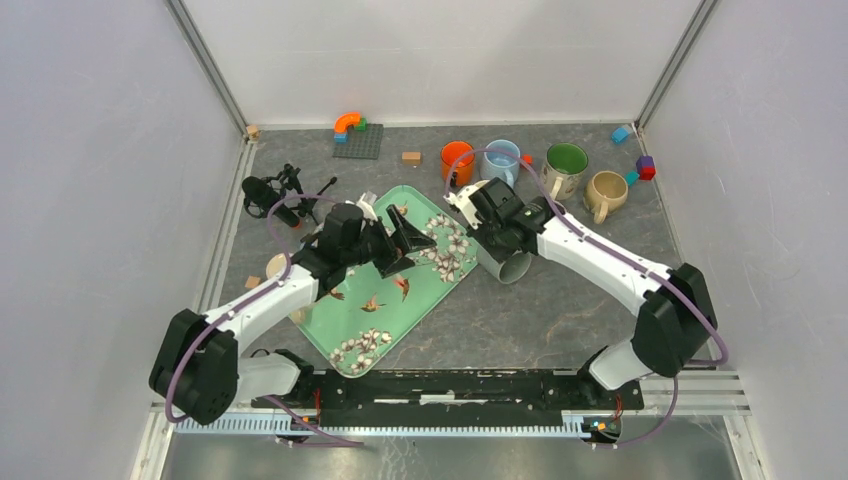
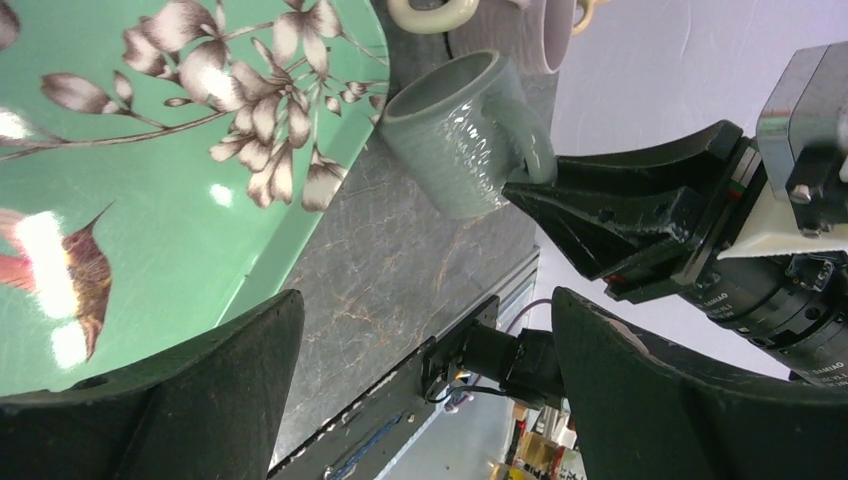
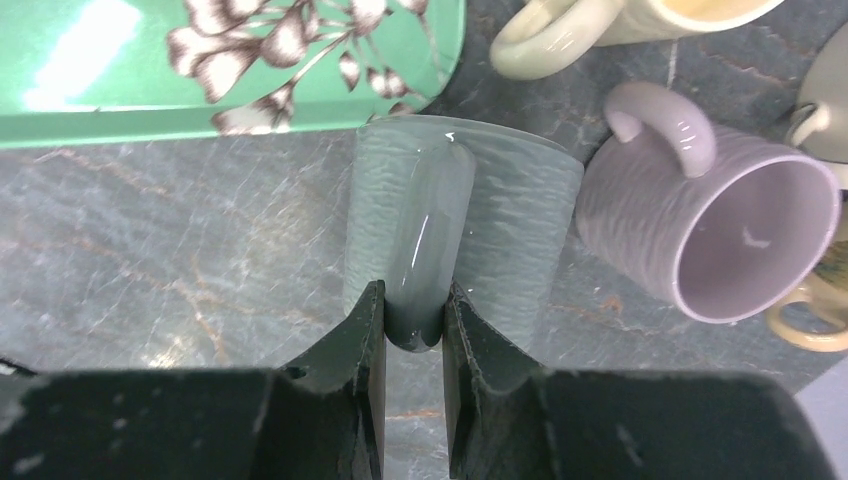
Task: Turn the mug right side up
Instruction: Place the cup at the center of the board.
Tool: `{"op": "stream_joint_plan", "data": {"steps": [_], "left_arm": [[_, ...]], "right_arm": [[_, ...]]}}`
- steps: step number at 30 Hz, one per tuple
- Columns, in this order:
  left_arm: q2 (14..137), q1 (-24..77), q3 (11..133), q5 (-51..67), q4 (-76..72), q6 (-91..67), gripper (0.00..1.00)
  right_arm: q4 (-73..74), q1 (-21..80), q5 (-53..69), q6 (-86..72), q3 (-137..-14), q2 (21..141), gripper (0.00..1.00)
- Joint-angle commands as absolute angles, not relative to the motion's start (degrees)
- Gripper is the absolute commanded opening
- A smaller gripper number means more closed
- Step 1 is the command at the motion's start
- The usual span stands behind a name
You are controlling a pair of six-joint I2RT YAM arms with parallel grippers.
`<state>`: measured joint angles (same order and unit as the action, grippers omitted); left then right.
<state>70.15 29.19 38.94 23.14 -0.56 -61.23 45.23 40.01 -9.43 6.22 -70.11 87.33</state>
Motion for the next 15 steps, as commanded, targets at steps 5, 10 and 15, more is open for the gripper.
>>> {"op": "stream_joint_plan", "data": {"steps": [5, 10, 15], "left_arm": [[74.7, 34.0, 37.3, 23.6, -14.6, -65.9, 0.87], [79.5, 37.6, 38.1, 23.5, -20.4, -69.2, 0.73], [81.0, 40.3, 38.4, 22.1, -21.7, -69.6, 0.7]], "right_arm": [[50.3, 40.2, -4.4, 2.2, -65.5, 76.5, 0.0], [53.7, 40.2, -3.9, -1.3, -62.4, 73.0, 0.0], [57.6, 40.2, -4.5, -3.5, -61.2, 71.8, 0.0]]}}
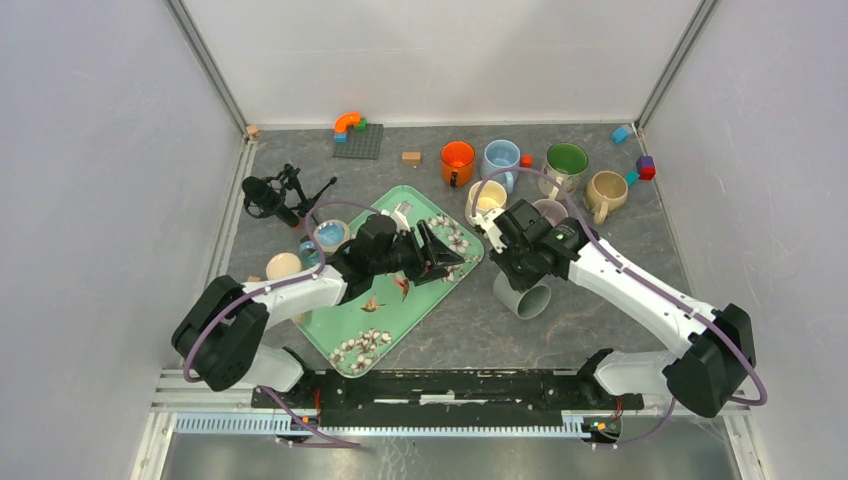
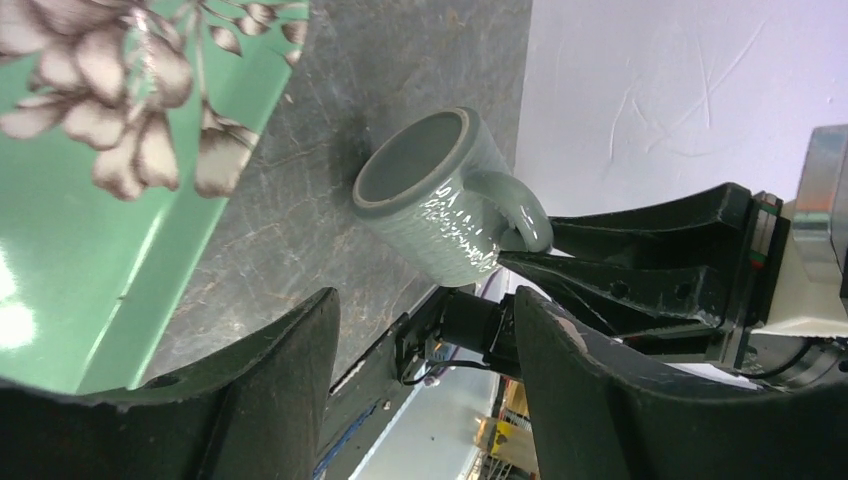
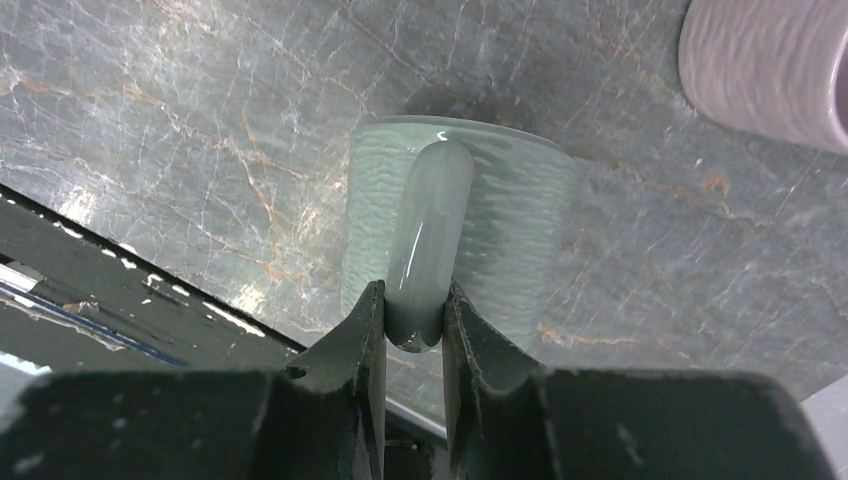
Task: Turn the mug right side up
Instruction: Place the cup at the center of the board.
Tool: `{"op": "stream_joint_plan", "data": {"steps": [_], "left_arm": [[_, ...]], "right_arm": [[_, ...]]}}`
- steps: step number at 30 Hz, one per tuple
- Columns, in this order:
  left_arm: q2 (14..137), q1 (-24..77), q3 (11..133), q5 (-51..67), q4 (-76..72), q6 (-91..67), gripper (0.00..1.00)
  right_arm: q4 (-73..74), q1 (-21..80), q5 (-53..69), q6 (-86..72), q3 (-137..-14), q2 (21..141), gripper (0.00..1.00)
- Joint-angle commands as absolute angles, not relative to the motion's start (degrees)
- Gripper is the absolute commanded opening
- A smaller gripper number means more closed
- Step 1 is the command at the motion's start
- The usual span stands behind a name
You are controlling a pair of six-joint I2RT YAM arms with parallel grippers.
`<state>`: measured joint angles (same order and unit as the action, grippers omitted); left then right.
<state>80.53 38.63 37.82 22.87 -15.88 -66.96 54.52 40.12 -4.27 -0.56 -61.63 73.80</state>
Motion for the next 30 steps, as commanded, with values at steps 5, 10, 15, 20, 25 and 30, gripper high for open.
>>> {"op": "stream_joint_plan", "data": {"steps": [5, 10, 15, 20, 25, 30], "left_arm": [[80.1, 40.5, 38.0, 22.6, -20.4, -69.1, 0.69], [78.0, 40.5, 37.9, 22.3, -16.3, -66.1, 0.69], [78.4, 40.5, 37.9, 22.7, -16.0, -65.5, 0.69], [78.7, 40.5, 37.7, 23.2, -16.1, -65.4, 0.69], [79.2, 40.5, 37.9, 23.6, -15.9, -65.1, 0.69], [79.6, 40.5, 37.9, 23.7, -15.7, -64.9, 0.68]], "right_arm": [[61.1, 40.3, -5.5, -4.4, -62.7, 75.1, 0.0], [60.9, 40.3, -5.6, -5.2, -59.6, 73.8, 0.0], [60.0, 40.3, -7.2, -5.5, -59.6, 77.9, 0.0], [57.1, 40.3, -7.2, -4.3, -59.0, 83.6, 0.0], [53.9, 40.3, -7.5, -3.7, -59.6, 86.6, 0.0], [50.9, 40.3, -10.3, -3.8, -60.6, 86.6, 0.0]]}}
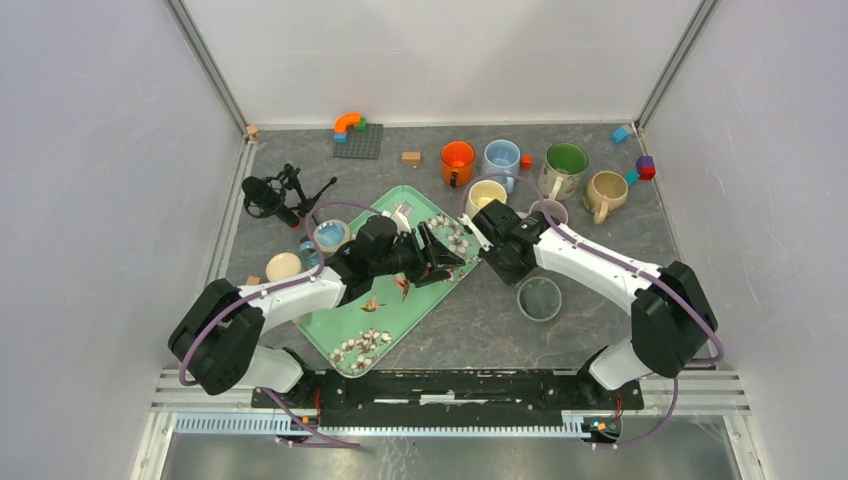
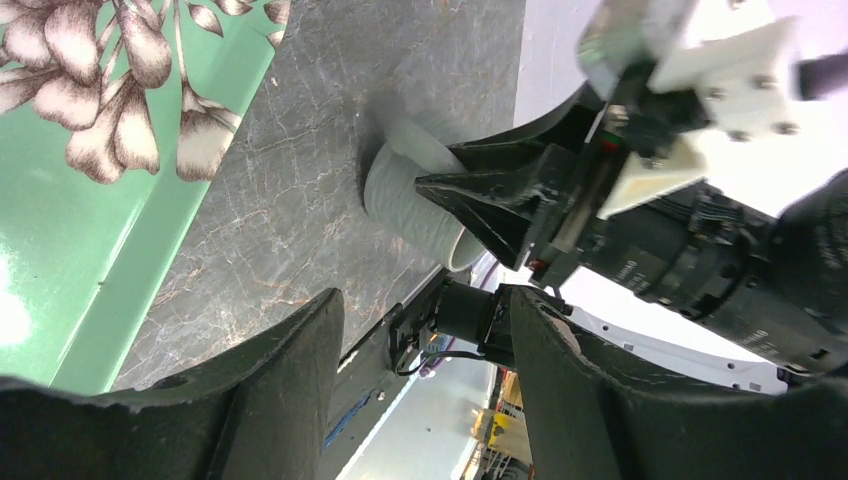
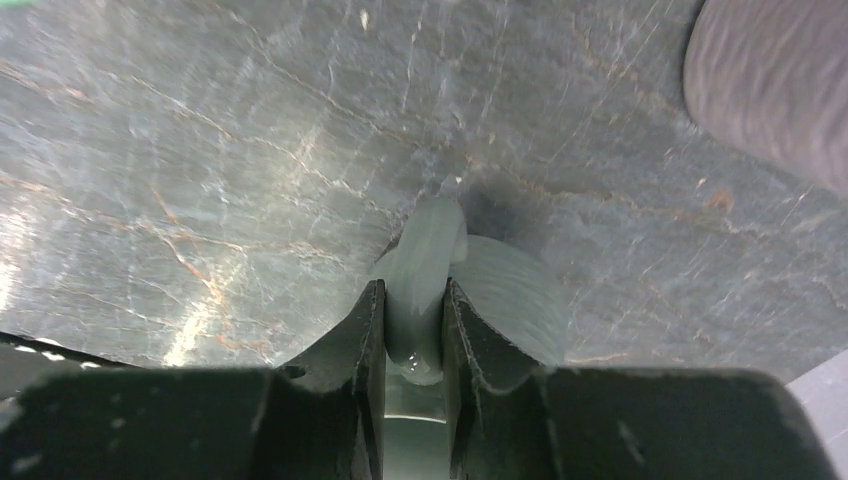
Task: Turn the mug right side up
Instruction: Place the cup at the center of the board.
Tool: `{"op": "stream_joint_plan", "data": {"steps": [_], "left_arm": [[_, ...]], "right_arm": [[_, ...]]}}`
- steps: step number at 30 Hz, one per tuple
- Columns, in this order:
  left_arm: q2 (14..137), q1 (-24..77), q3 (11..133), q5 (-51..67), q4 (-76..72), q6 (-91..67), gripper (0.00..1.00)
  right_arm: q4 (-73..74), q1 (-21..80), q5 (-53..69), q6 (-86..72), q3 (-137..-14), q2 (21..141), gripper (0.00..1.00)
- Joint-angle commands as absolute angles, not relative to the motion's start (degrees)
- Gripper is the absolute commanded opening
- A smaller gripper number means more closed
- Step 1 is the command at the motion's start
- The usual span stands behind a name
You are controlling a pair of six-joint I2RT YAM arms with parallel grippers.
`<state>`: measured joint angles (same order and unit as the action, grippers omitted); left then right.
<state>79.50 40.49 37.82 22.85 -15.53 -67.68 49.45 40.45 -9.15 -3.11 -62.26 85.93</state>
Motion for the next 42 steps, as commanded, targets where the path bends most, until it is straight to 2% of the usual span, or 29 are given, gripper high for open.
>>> {"op": "stream_joint_plan", "data": {"steps": [1, 15, 25, 39, 42], "left_arm": [[79.5, 40.5, 37.9, 23.7, -15.5, -64.8, 0.68], [78.7, 40.4, 37.2, 23.2, -15.0, -64.7, 0.68], [77.5, 40.4, 36.6, 22.3, -13.6, -64.2, 0.68], [75.7, 39.8, 36.1, 21.5, -11.4, -63.4, 0.68], [75.5, 39.8, 36.1, 21.3, -11.2, -63.3, 0.68]], "right_arm": [[50.3, 40.3, -10.7, -3.8, -60.8, 86.5, 0.0], [41.9, 39.5, -15.2, -3.1, -63.3, 83.7, 0.0], [32.9, 36.1, -5.2, 0.3, -64.8, 84.6, 0.0], [26.9, 30.5, -4.5, 5.1, -68.0, 92.1, 0.03], [26.0, 30.0, -4.0, 5.3, -68.0, 93.0, 0.08]]}}
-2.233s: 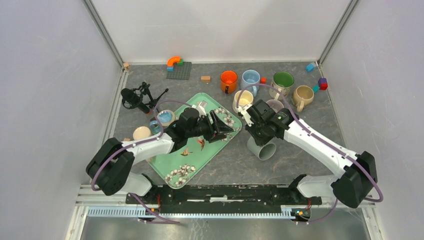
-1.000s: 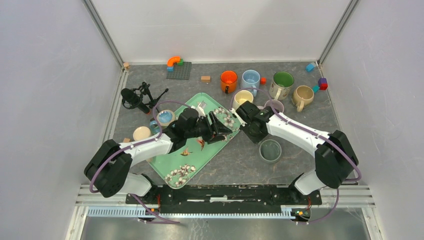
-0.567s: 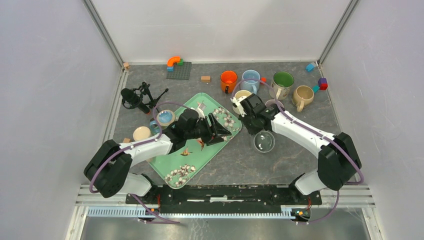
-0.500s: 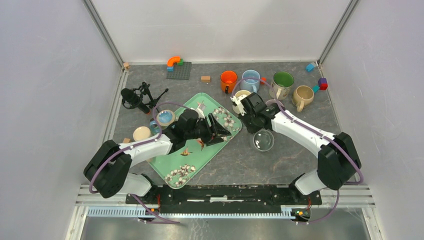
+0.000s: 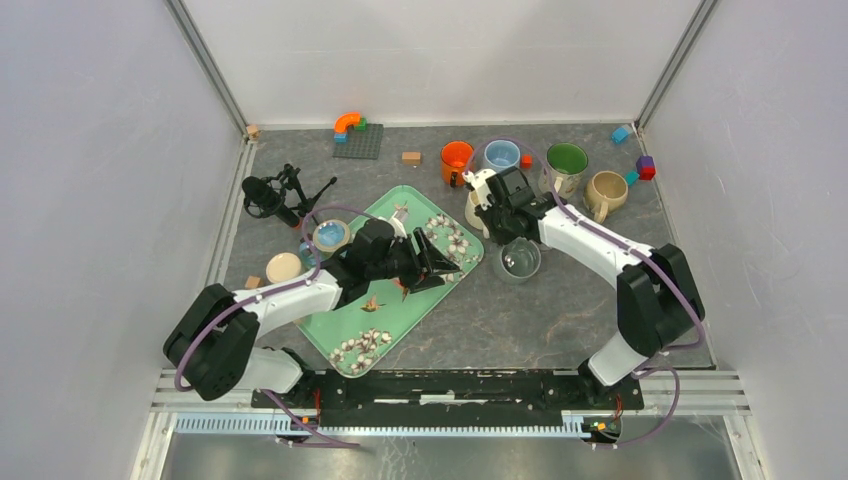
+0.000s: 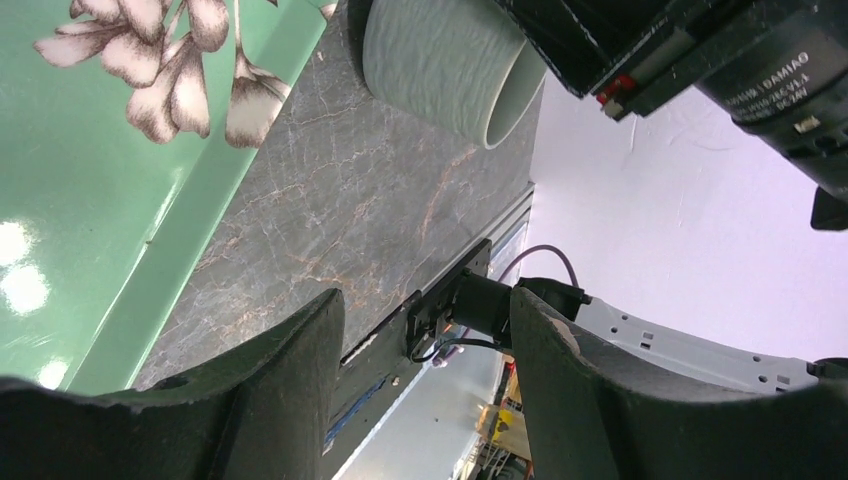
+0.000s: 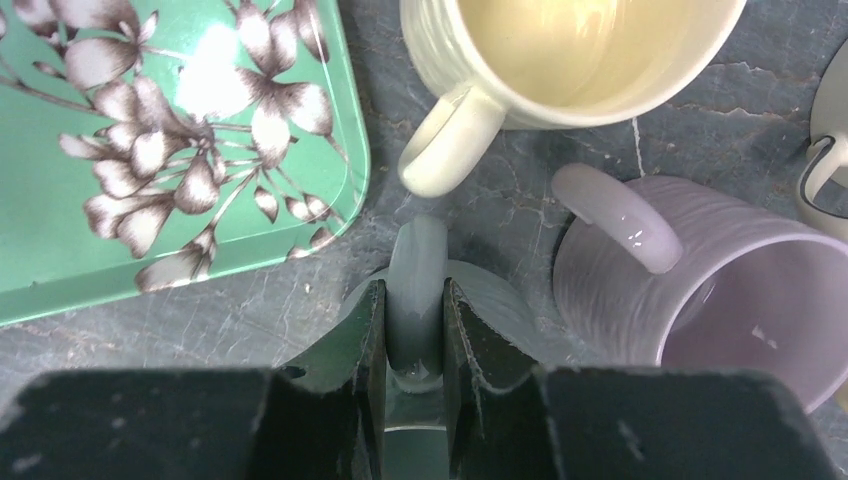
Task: Turn the mug right side up
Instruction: Place the cup at the center of the board.
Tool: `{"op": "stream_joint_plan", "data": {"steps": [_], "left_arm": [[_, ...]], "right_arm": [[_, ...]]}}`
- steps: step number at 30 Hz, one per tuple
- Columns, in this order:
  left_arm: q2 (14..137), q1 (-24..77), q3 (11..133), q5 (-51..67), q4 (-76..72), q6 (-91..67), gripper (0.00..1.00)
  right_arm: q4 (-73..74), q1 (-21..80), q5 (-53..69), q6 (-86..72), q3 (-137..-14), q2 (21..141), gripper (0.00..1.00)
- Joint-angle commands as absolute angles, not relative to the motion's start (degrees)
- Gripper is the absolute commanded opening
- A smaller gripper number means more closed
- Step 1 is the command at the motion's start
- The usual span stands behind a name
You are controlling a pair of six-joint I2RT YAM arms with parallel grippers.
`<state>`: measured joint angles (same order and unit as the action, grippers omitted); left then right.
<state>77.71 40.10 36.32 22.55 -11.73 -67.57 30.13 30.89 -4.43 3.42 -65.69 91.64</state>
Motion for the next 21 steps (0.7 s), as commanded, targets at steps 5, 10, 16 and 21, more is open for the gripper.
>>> {"op": "stream_joint_plan", "data": {"steps": [5, 10, 16, 21], "left_arm": [[75.3, 39.7, 36.2, 21.1, -10.7, -63.2, 0.68], [75.3, 39.6, 36.1, 20.8, -10.6, -63.2, 0.68], [74.8, 39.6, 36.2, 20.5, -9.9, -62.7, 0.68], [74.6, 39.5, 36.6, 20.1, -8.9, -62.2, 0.68]], "right_arm": [[25.1, 29.0, -4.2, 5.5, -68.0, 93.9, 0.11], [24.4, 28.5, -5.9, 4.9, -67.8, 94.2, 0.13], [24.3, 27.8, -8.1, 3.6, -67.3, 94.7, 0.17], [23.4, 27.6, -8.0, 2.9, -67.3, 95.3, 0.22]]}}
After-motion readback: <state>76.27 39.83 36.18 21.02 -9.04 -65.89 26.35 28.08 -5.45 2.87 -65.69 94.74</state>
